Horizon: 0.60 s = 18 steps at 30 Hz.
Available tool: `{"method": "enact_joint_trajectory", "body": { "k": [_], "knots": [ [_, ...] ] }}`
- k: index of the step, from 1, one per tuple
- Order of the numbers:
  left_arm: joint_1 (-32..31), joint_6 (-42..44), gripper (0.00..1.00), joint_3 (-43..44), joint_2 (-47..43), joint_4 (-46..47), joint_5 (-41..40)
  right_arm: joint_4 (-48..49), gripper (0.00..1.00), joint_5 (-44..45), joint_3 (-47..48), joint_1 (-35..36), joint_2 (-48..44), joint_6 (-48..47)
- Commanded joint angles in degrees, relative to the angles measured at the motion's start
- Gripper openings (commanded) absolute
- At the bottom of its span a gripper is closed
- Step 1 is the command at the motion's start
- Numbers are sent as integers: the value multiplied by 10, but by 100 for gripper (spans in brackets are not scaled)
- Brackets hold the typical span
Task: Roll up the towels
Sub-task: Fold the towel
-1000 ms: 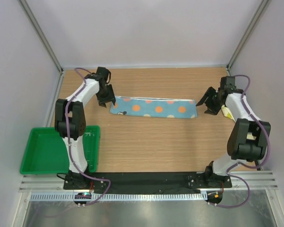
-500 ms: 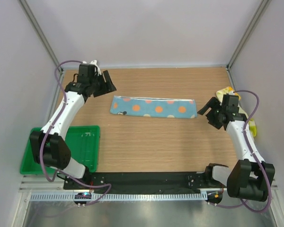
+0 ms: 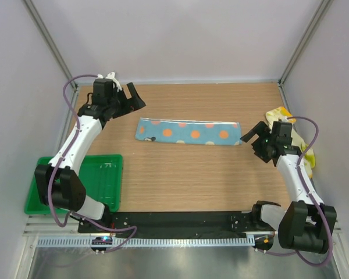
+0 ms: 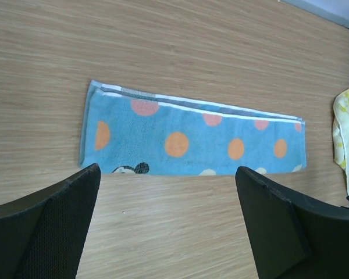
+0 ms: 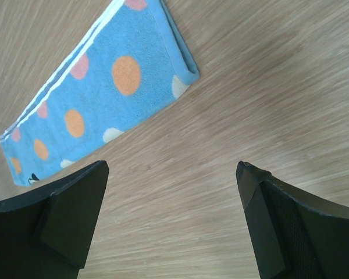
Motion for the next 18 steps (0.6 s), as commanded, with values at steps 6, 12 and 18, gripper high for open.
{"method": "enact_joint_trajectory", "body": {
  "k": [6,12,18],
  "knots": [
    [2,17,97,23,-1,-23,-28,72,99,-36,-22,1,69,24],
    [2,17,93,33,9,-36,-32,118,93,-54,-23,1,137,36],
    [2,20,93,32,4,-39,-44,155,89,-60,-20,1,187,41]
  ]
}}
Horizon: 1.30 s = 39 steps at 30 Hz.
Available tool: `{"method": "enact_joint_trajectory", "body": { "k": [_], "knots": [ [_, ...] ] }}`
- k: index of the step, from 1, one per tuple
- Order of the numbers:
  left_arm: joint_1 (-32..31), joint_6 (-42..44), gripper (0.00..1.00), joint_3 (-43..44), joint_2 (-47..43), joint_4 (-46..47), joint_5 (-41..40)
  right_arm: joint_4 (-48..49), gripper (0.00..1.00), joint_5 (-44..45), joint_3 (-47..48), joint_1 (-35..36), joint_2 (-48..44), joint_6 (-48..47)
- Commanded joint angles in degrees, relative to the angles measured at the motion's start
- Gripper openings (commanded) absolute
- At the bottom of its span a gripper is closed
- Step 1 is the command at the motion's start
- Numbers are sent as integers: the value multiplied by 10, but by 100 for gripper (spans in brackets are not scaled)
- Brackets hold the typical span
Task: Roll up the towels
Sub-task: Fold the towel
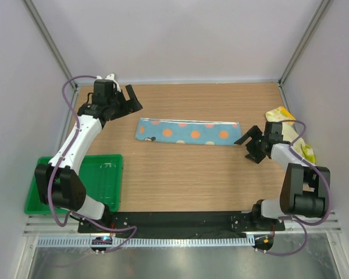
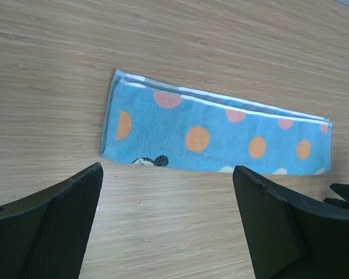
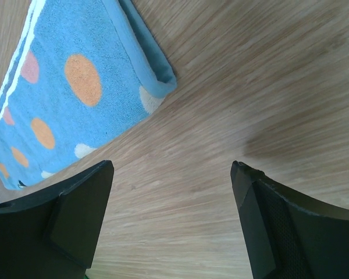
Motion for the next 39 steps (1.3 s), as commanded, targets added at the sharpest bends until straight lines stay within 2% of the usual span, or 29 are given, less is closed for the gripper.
{"method": "enact_joint_trajectory", "body": {
  "k": [1,11,22,33,39],
  "knots": [
    [2,8,93,21,-8,-1,-11,51,88,-10,5,1,25,10],
    [2,12,93,25,-1,-5,-20,102,84,-20,22,-14,112,15],
    [4,14,92,30,7,-8,-23,132,84,-28,39,-19,160,12],
    [7,12,92,33,11,-11,-18,132,81,-36,45,-20,167,15],
    [10,11,92,33,12,-12,-15,127,76,-38,12,-20,129,22]
  ]
}}
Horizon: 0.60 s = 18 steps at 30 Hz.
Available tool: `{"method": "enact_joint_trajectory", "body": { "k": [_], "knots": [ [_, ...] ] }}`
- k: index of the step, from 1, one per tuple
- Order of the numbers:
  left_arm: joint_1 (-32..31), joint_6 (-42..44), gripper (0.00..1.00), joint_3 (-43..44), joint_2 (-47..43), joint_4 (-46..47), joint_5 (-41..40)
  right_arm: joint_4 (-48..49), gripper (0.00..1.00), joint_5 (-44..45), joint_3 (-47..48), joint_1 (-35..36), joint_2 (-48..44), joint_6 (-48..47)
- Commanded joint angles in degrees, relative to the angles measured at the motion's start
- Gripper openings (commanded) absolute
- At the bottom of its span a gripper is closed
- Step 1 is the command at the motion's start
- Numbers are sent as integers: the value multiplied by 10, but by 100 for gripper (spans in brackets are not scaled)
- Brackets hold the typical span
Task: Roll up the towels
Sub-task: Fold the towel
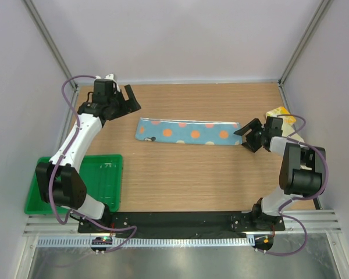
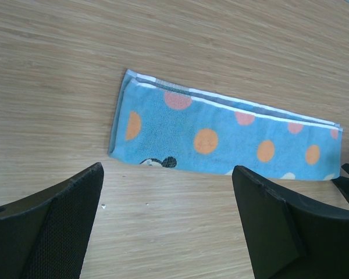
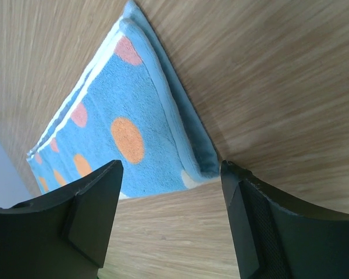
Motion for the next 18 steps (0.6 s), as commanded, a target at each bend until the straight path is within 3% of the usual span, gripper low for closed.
{"method": "enact_joint_trajectory", "body": {
  "k": [1,9,13,18],
  "knots": [
    [6,8,92,25,0,1,6,-39,75,25,-35,-2,-19,-3],
    [8,7,92,24,1,1,7,-32,53,30,-40,-2,-18,-3],
    [9,7,91,24,4,1,7,-37,34,34,-31,-2,-10,-7],
    [8,7,91,24,4,1,10,-46,23,46,-24,-2,-21,-15]
  ]
}}
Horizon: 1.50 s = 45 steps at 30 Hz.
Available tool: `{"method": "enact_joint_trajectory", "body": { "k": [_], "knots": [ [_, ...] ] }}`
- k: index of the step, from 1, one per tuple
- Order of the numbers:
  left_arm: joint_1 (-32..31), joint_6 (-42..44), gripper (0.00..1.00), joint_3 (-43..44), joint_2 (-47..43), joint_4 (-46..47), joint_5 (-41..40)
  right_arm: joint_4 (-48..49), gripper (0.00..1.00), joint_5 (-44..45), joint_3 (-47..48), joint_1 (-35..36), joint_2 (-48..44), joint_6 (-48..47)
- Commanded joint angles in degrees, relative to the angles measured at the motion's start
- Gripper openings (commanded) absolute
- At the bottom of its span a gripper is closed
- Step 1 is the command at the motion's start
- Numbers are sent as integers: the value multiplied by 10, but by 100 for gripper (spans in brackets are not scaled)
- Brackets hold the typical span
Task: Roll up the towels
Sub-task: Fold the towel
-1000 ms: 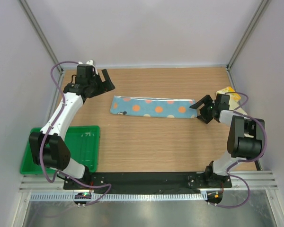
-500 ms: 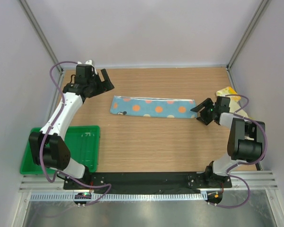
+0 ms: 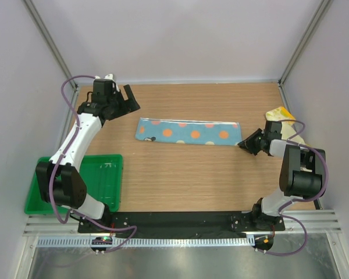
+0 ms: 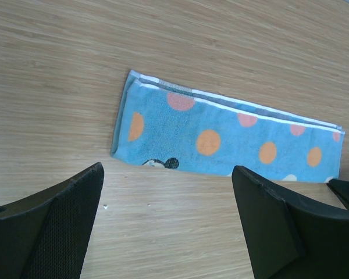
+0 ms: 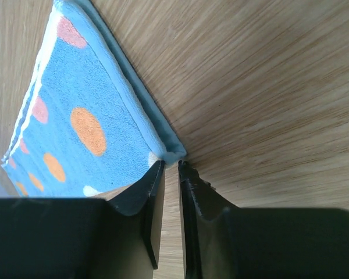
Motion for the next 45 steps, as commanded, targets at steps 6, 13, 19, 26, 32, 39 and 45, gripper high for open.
{"method": "enact_joint_trajectory", "body": {
  "k": [6,13,19,26,32,39,45],
  "knots": [
    [3,7,91,24,-2,1,12,-36,25,34,35,-2,-2,-29],
    [3,8,91,23,-3,1,12,-44,50,42,45,-2,-3,-34],
    [3,8,91,23,-3,1,13,-33,40,39,39,-2,8,-33],
    [3,8,91,24,-2,1,14,-14,28,29,31,-2,14,-31],
    [3,8,91,24,-3,1,17,-34,12,31,53,-3,11,-40],
    [4,6,91,25,-4,1,23,-84,1,39,80,-23,-11,-65],
    [4,5,91,25,-4,1,25,-150,1,84,112,-28,-63,-92]
  ]
}}
